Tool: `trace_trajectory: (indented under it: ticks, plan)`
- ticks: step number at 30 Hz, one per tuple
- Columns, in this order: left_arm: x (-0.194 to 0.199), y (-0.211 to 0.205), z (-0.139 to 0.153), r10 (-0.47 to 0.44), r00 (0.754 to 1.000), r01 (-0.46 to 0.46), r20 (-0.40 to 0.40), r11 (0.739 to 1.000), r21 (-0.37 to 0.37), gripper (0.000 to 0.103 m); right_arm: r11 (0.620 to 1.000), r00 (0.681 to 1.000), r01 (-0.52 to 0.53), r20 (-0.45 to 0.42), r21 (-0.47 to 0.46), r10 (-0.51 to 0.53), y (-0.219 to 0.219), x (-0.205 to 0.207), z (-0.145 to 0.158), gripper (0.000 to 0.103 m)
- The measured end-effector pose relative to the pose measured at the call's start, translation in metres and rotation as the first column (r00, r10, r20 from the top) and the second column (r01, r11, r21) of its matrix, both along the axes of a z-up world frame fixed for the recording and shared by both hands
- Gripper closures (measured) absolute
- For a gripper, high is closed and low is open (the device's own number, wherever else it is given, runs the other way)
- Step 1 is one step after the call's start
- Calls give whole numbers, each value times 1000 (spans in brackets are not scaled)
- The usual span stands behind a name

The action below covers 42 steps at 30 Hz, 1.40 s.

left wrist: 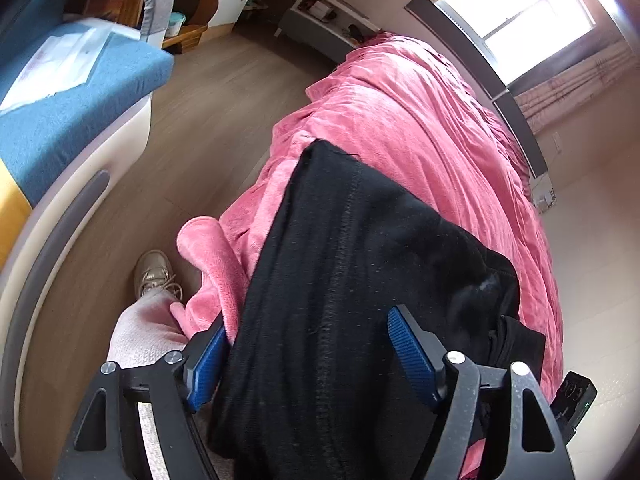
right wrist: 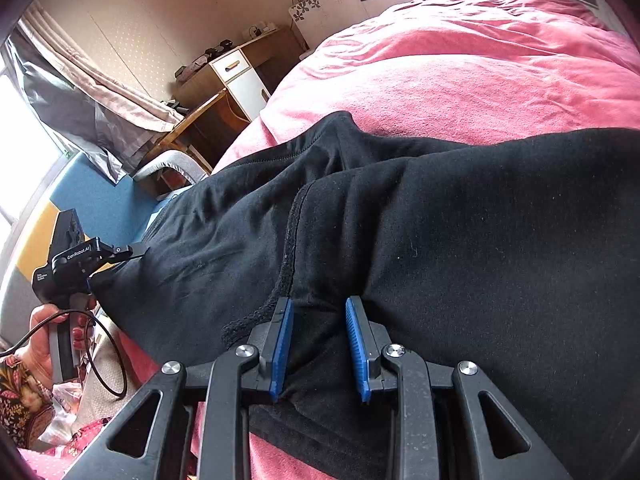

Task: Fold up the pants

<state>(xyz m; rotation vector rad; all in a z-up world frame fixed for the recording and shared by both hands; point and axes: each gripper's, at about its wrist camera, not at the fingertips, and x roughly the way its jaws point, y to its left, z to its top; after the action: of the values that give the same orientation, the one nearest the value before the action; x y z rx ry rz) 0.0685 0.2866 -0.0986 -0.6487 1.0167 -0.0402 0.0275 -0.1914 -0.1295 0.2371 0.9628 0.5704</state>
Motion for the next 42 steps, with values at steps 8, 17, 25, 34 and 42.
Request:
trace_trajectory:
  ticks: [8, 17, 25, 34, 42]
  plan:
    - [-15, -3, 14, 25, 996, -33, 83, 994, 101, 68, 1000, 1000, 5, 0, 3, -5, 1, -1, 0, 75]
    - [-8, -20, 25, 22, 999, -34, 48, 960, 276, 59, 1000, 1000, 5, 1, 6, -5, 0, -1, 0, 75]
    - [-4, -43, 30, -37, 999, 19, 28, 881, 473, 58, 1000, 1000, 9, 3, 7, -9, 0, -2, -1, 75]
    - [-9, -41, 39, -55, 995, 12, 87, 903, 430, 71, 1000, 1000, 8, 1, 10, -8, -1, -1, 0, 75]
    - [11, -40, 24, -125, 992, 110, 8, 900, 422, 57, 1000, 1000, 13, -2, 21, -12, -3, -2, 0, 75]
